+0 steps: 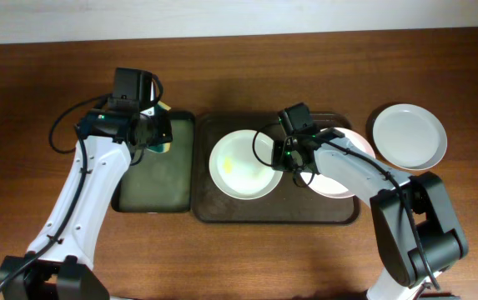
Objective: Clean dirty plates on tray and stack at the side
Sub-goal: 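Move the sponge with the left gripper over the white plate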
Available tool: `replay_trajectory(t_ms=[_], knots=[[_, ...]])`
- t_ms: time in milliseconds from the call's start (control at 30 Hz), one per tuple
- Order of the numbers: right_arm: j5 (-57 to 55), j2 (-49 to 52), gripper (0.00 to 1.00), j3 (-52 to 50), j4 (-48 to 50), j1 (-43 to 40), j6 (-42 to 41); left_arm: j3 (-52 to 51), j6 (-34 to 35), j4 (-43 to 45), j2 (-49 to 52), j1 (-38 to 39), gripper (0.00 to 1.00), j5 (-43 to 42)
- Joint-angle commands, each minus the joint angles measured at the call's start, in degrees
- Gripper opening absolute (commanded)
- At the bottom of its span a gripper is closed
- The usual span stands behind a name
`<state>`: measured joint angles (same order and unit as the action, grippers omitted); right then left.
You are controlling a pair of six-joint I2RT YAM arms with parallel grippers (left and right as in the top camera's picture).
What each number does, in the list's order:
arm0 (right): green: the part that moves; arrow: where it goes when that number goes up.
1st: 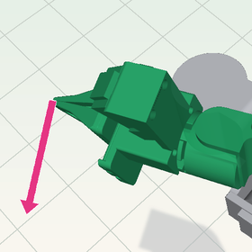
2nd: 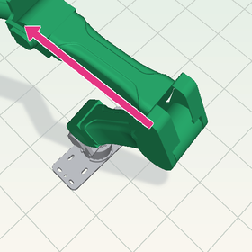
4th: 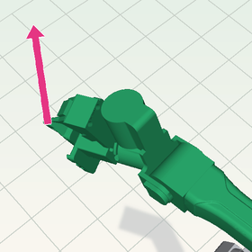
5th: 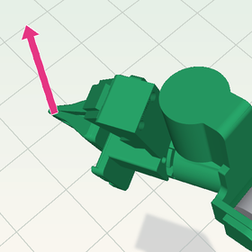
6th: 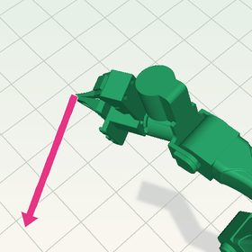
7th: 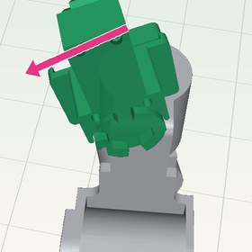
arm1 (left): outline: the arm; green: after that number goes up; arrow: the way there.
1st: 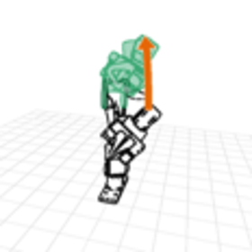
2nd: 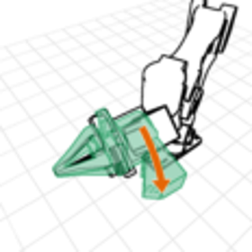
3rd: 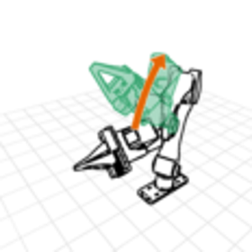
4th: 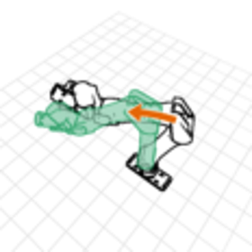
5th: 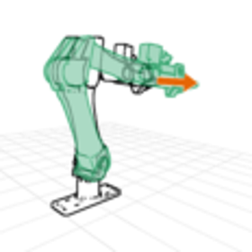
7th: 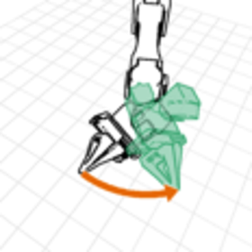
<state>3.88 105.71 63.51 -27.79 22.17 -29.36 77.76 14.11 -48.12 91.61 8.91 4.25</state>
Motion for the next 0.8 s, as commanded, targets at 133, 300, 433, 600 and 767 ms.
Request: replay_trajectory(t_ms=[133, 300, 433, 600, 767], knots=[[0.39, 0.42, 0.04, -0.28, 0.22, 0.31, -0.07, 0.17, -0.94, 0.76, 1.70, 0.04, 0.00, -0.11], [1.16, 0.42, 0.04, -0.28, 0.15, 0.33, -0.07, 8.74, -0.94, -6.97, 7.52, 0.11, 0.00, -4.76], [1.90, 0.42, 0.04, -0.28, 0.17, 0.31, -0.07, 23.12, -0.96, -19.34, 16.44, 0.50, 0.00, -4.50], [1.90, 0.44, 0.04, -0.31, -0.11, 0.33, -0.07, 29.53, -0.92, -23.56, 23.30, 2.89, 0.00, -9.07], [1.88, 0.42, 0.04, -0.31, -0.24, 0.31, -0.07, 28.76, -0.04, -22.40, 26.95, 7.87, 0.00, -9.86]])
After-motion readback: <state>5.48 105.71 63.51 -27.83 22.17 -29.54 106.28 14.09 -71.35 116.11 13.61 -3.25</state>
